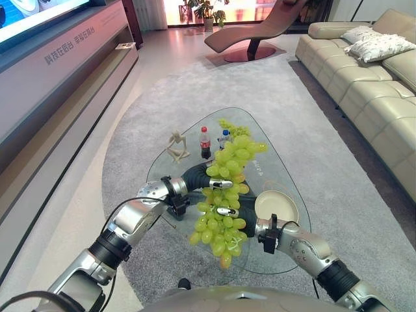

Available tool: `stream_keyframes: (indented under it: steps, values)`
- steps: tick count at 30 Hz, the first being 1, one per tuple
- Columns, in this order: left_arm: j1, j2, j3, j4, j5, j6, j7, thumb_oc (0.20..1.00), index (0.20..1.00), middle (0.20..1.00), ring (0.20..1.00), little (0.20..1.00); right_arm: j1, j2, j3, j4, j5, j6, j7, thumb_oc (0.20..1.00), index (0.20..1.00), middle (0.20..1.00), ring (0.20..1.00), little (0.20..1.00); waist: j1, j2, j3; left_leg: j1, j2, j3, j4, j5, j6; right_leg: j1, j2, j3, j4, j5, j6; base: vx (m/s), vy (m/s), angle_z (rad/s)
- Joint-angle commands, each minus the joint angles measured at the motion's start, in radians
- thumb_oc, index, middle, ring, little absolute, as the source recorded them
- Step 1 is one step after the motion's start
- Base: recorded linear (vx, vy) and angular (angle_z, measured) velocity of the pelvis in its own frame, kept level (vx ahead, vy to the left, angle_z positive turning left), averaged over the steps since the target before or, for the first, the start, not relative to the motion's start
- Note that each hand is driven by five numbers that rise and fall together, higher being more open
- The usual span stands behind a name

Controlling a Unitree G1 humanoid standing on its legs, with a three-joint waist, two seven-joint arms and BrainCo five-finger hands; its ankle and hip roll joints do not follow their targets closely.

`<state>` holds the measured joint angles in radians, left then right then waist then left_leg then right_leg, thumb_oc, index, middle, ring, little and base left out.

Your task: Pick up fruits into the plate

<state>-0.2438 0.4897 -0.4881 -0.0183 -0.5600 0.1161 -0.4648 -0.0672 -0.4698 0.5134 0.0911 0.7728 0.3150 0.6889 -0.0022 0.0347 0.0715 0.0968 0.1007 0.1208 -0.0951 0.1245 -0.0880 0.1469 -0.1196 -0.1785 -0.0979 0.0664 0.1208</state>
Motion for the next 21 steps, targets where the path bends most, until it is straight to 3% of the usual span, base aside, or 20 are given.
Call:
stream_keyframes:
  steps: [1, 6, 11, 16, 17, 21]
  values:
    - [-0.044, 0.01, 0.054, 0.006, -0.03, -0.018, 0.036, 1.0, 1.0, 1.0, 1.0, 1.0, -0.015, -0.006, -0.085, -0.084, -0.083, -0.096, -0.039, 0.2, 0.2, 0.2, 0.2, 0.2, 0.011, -0.042, 0.024, 0.089, -0.024, 0.009, 0.008, -0.2, 0.019, 0.042, -0.048, -0.071, 0.011, -0.078, 0.033, 0.0, 0.0, 0.0]
    - [0.034, 0.038, 0.135, 0.053, 0.0, -0.007, 0.093, 1.0, 1.0, 1.0, 1.0, 1.0, 0.016, -0.084, -0.165, -0.058, -0.228, -0.12, -0.096, 0.2, 0.2, 0.2, 0.2, 0.2, 0.011, -0.047, 0.037, 0.09, -0.021, 0.009, 0.008, -0.198, 0.017, 0.043, -0.048, -0.076, 0.015, -0.079, 0.032, 0.01, -0.003, 0.0]
    - [0.146, 0.061, 0.219, 0.241, 0.09, -0.008, 0.112, 1.0, 1.0, 1.0, 1.0, 1.0, 0.044, -0.184, -0.255, 0.04, -0.481, -0.178, -0.181, 0.2, 0.2, 0.2, 0.2, 0.2, 0.018, -0.057, 0.059, 0.087, -0.016, 0.007, 0.008, -0.192, 0.014, 0.04, -0.05, -0.085, 0.023, -0.08, 0.03, 0.03, -0.028, 0.01]
    - [0.163, 0.07, 0.223, 0.408, 0.119, 0.005, 0.151, 1.0, 1.0, 1.0, 1.0, 1.0, 0.006, -0.242, -0.27, 0.131, -0.595, -0.199, -0.264, 0.2, 0.2, 0.2, 0.2, 0.2, 0.031, -0.062, 0.09, 0.073, -0.012, 0.003, 0.008, -0.186, 0.011, 0.026, -0.051, -0.092, 0.029, -0.08, 0.032, -0.03, -0.044, 0.06]
    - [0.15, 0.055, 0.21, 0.544, 0.154, -0.021, 0.162, 1.0, 1.0, 1.0, 1.0, 1.0, -0.036, -0.261, -0.257, 0.18, -0.626, -0.2, -0.314, 0.2, 0.2, 0.2, 0.2, 0.2, 0.039, -0.065, 0.11, 0.056, -0.011, 0.001, 0.009, -0.181, 0.01, 0.006, -0.052, -0.093, 0.038, -0.08, 0.033, -0.11, -0.067, 0.13]
    - [0.145, 0.051, 0.207, 0.563, 0.161, -0.017, 0.165, 1.0, 1.0, 1.0, 1.0, 1.0, -0.045, -0.263, -0.253, 0.189, -0.632, -0.198, -0.324, 0.2, 0.2, 0.2, 0.2, 0.2, 0.04, -0.066, 0.114, 0.052, -0.011, 0.0, 0.01, -0.181, 0.01, 0.002, -0.052, -0.093, 0.04, -0.08, 0.033, -0.09, -0.049, 0.04]
